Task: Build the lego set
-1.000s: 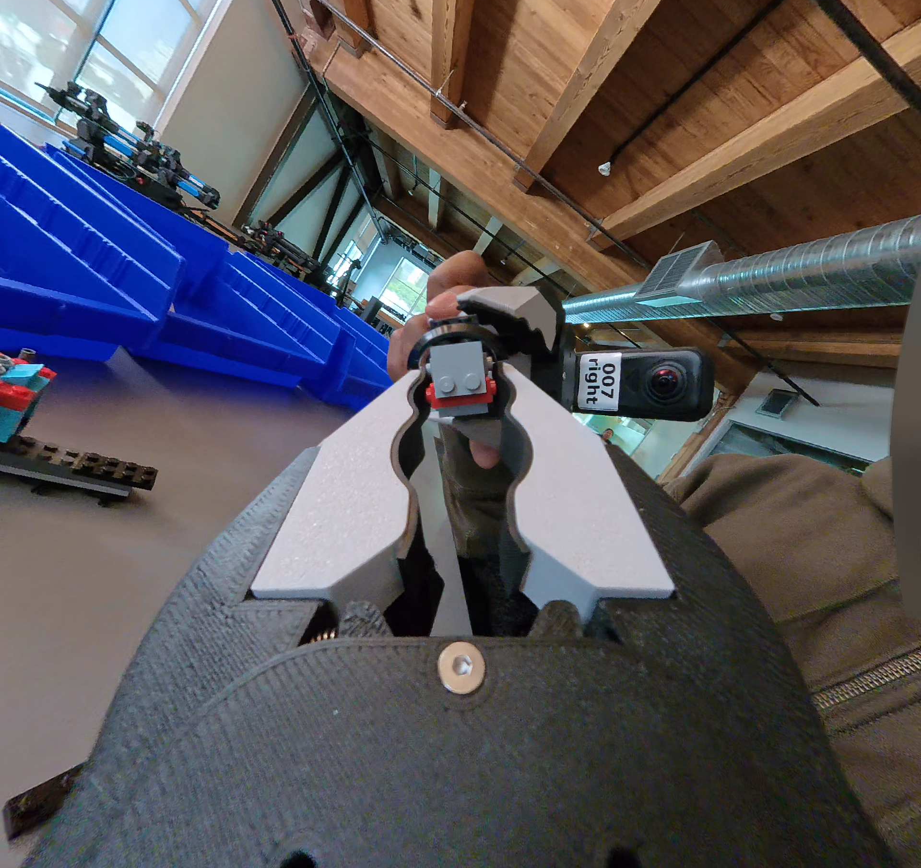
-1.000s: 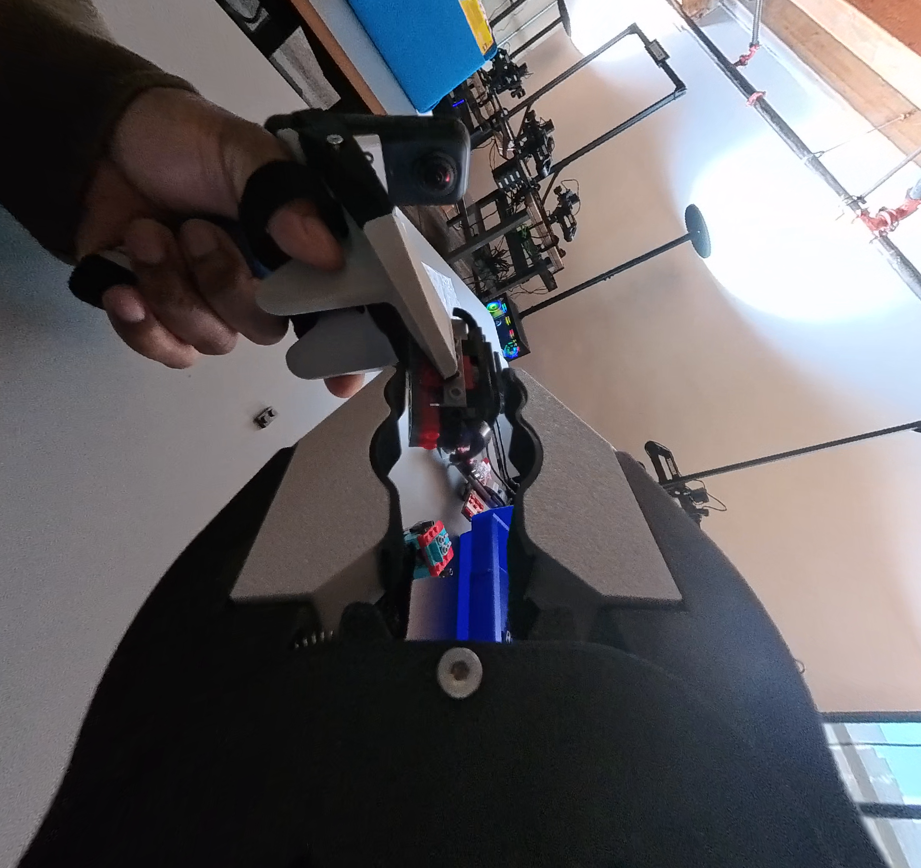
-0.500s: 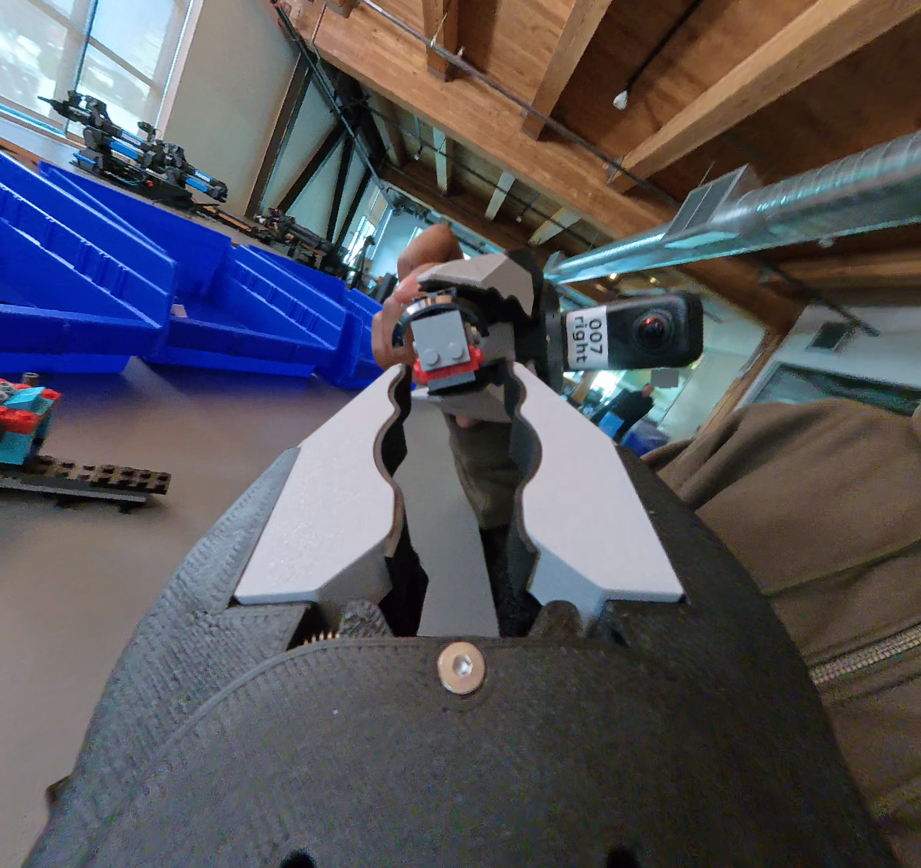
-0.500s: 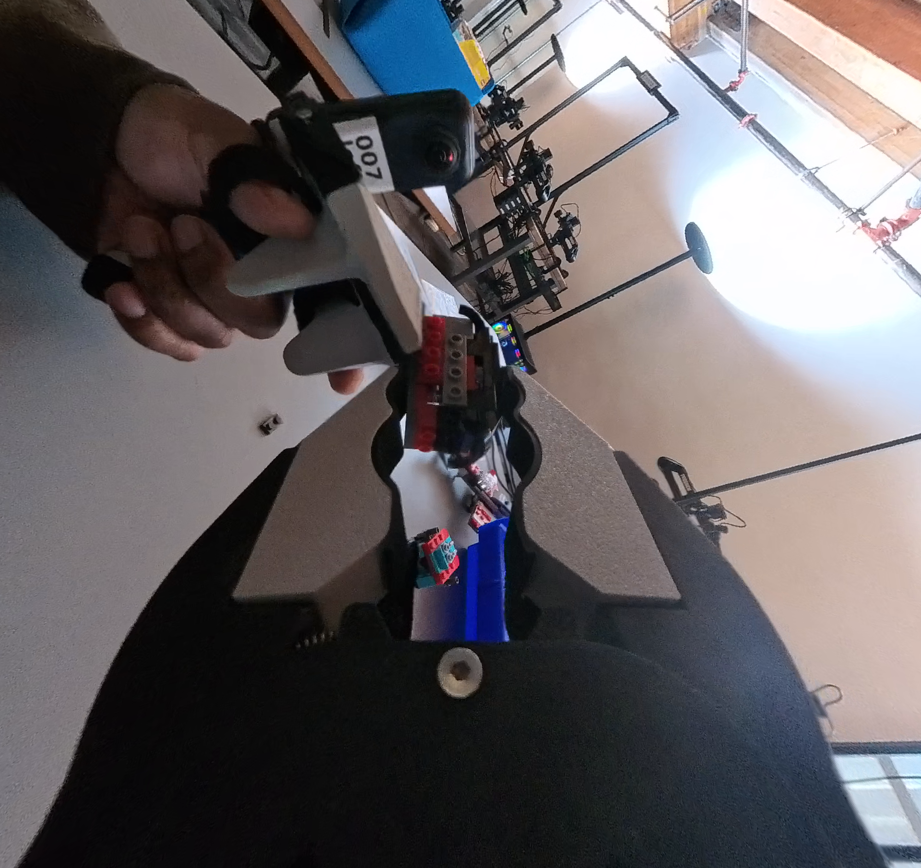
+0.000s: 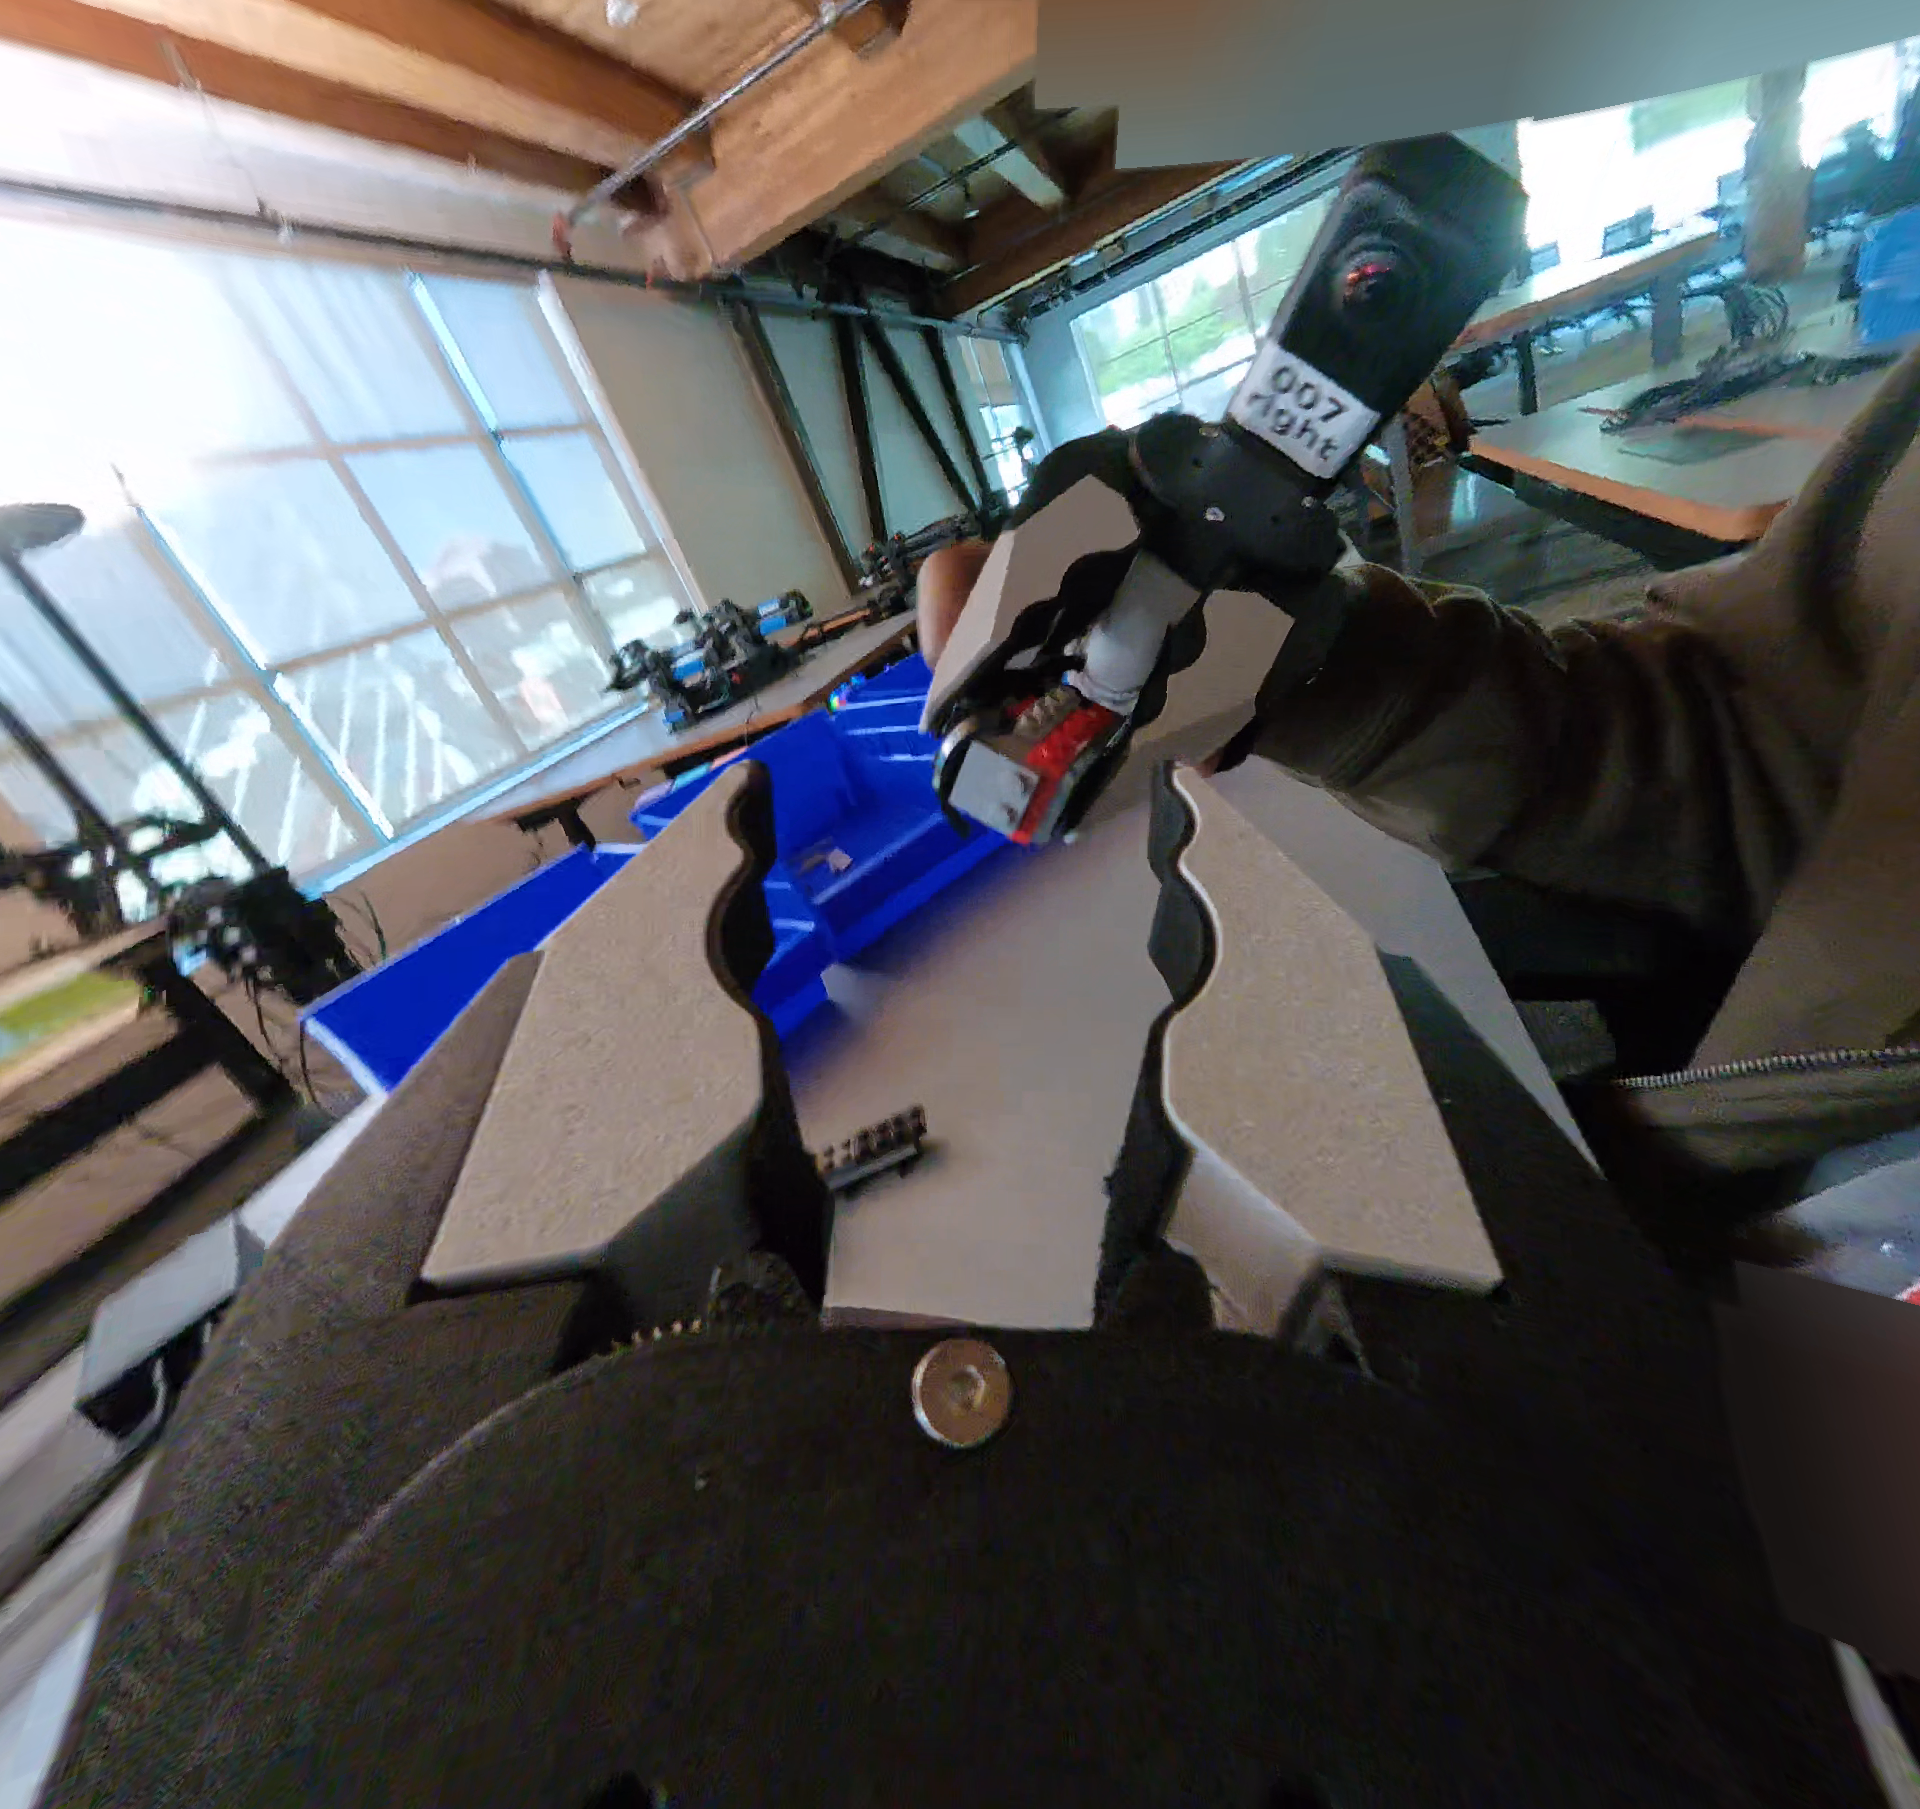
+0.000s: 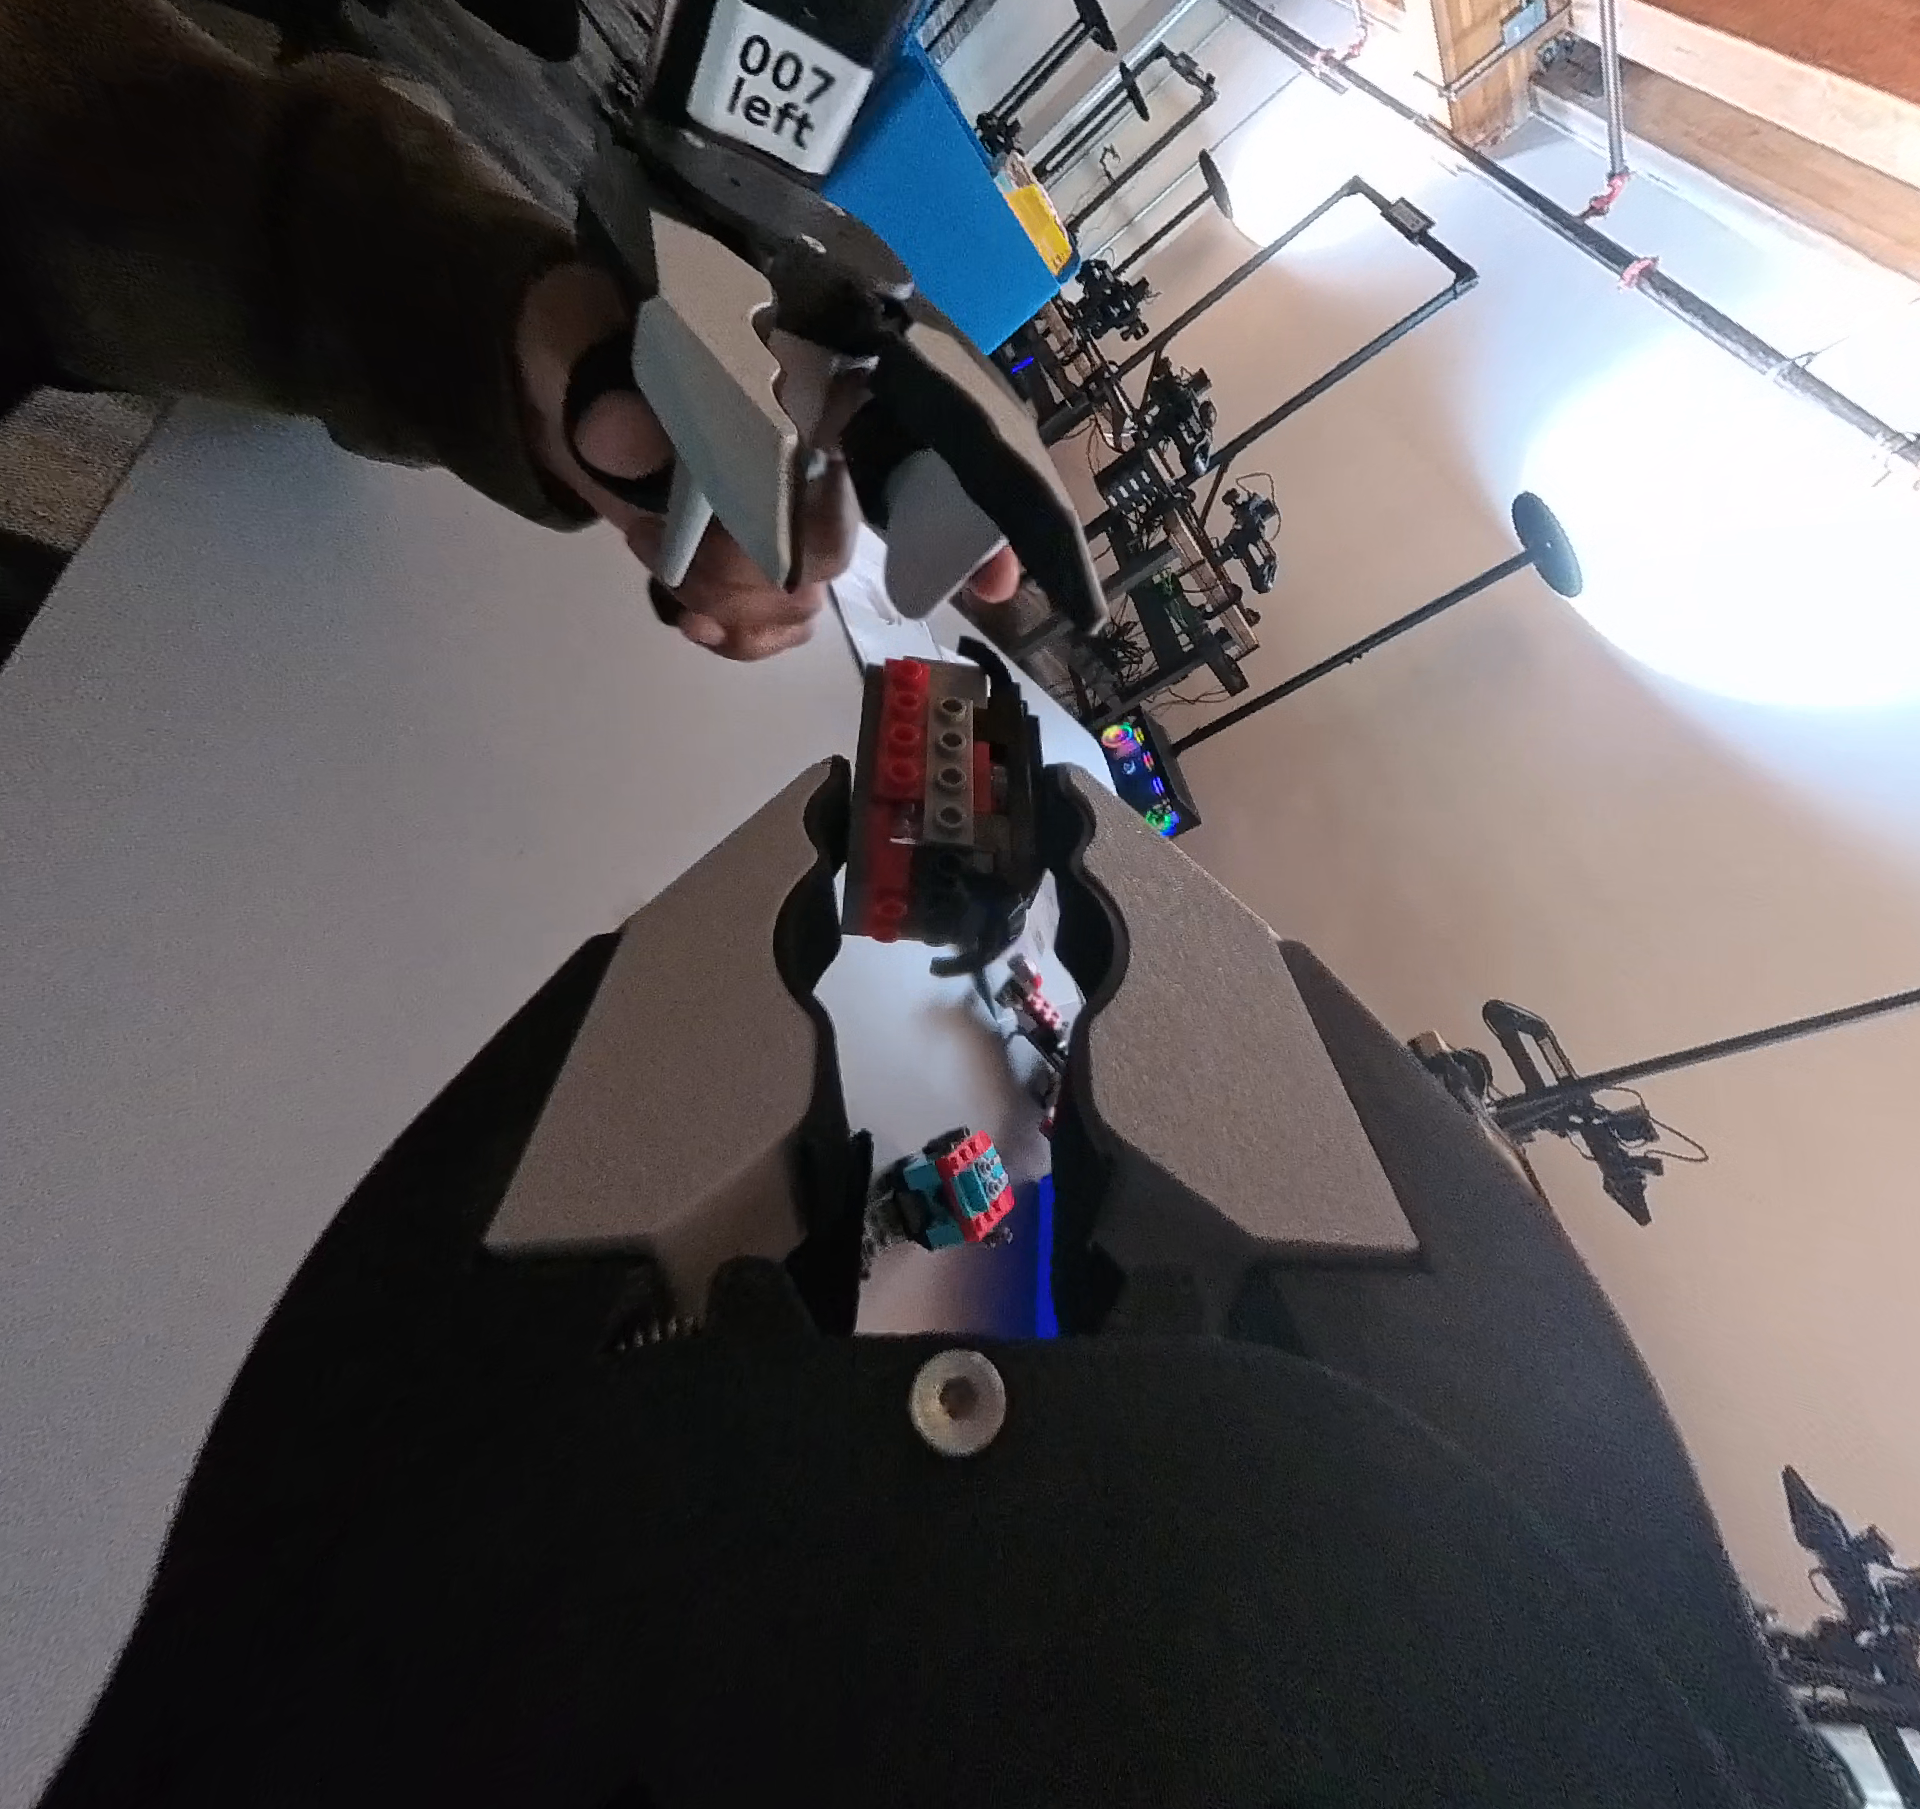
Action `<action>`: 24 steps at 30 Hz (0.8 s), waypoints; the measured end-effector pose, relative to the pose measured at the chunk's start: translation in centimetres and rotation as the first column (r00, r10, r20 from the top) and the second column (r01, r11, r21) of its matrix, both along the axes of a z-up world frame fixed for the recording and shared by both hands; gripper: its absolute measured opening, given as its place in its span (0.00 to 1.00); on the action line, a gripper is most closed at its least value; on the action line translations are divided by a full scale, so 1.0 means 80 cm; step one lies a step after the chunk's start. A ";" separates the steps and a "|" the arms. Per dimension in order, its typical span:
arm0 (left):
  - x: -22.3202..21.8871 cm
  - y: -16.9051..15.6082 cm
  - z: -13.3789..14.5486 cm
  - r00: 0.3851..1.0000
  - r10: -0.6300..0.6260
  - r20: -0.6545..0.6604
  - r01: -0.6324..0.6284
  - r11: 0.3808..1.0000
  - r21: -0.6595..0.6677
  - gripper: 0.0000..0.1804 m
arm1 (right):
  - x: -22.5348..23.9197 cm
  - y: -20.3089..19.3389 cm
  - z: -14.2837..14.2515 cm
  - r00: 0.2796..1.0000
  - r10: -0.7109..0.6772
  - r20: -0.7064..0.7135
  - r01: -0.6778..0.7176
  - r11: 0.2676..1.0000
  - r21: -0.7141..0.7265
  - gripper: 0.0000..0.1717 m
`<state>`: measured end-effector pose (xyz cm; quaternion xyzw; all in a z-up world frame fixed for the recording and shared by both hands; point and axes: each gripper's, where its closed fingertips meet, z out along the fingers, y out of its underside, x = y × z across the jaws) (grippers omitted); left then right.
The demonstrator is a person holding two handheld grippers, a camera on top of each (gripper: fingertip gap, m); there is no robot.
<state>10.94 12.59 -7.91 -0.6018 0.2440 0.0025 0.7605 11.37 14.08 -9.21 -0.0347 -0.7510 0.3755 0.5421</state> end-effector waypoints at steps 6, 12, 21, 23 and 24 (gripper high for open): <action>0.032 0.003 -0.015 0.975 -0.098 -0.200 0.093 0.995 -0.032 0.34 | 0.013 -0.017 0.003 0.999 0.047 -0.013 -0.047 0.999 0.027 0.23; 0.050 -0.009 -0.009 0.936 -0.187 -0.300 0.183 0.982 -0.041 0.27 | 0.026 -0.030 0.007 0.995 0.094 -0.018 -0.093 0.995 0.045 0.23; 0.054 -0.019 0.000 0.907 -0.222 -0.358 0.216 0.975 -0.058 0.18 | 0.033 -0.039 0.012 0.992 0.120 -0.031 -0.119 0.992 0.043 0.23; 0.056 -0.019 -0.001 0.903 -0.220 -0.369 0.213 0.975 -0.061 0.17 | 0.034 -0.039 0.011 0.992 0.124 -0.028 -0.123 0.992 0.041 0.23; 0.056 -0.018 -0.001 0.902 -0.220 -0.370 0.213 0.975 -0.061 0.17 | 0.034 -0.039 0.011 0.992 0.126 -0.026 -0.125 0.991 0.040 0.23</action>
